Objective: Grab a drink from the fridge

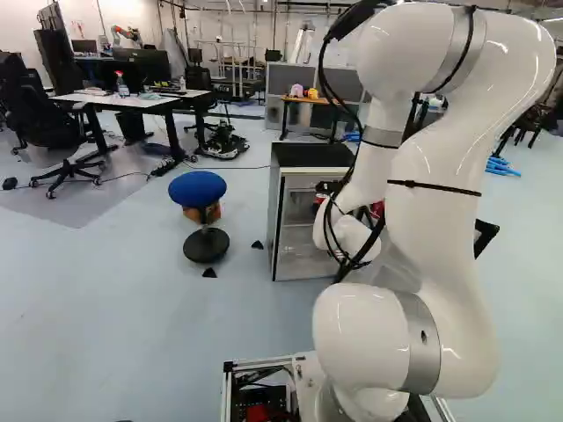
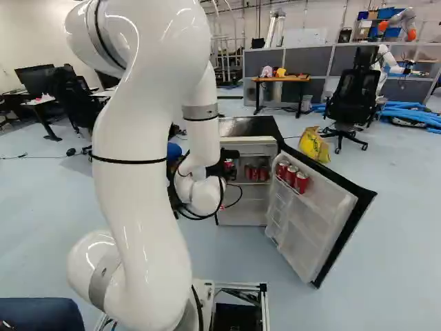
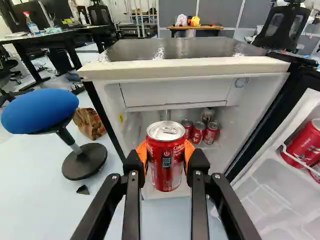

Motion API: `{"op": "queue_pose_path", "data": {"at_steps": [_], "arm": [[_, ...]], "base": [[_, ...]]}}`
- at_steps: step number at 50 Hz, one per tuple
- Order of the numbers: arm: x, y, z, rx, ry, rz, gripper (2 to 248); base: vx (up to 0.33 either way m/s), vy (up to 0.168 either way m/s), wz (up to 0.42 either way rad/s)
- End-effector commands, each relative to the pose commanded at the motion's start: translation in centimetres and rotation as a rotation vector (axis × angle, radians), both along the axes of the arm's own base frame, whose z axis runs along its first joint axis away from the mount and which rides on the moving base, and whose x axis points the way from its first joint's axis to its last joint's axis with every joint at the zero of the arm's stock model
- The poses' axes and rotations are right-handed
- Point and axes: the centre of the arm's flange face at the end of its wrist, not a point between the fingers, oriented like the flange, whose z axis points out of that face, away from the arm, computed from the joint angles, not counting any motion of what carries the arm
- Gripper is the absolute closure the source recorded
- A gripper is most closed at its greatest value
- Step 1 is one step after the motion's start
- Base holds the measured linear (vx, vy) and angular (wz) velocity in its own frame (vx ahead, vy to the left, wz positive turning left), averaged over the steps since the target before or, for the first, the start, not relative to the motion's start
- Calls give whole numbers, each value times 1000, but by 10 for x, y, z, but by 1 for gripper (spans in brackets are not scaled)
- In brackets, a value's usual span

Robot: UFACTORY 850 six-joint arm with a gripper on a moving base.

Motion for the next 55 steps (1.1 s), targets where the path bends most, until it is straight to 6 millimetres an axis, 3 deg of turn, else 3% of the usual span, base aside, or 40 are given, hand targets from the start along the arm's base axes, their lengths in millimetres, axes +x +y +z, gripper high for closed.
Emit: {"op": "queue_pose_path", "data": {"at_steps": [55], "arm": [[-2, 0, 43, -27, 17, -11, 157]], "base": [[0, 0, 0]]}}
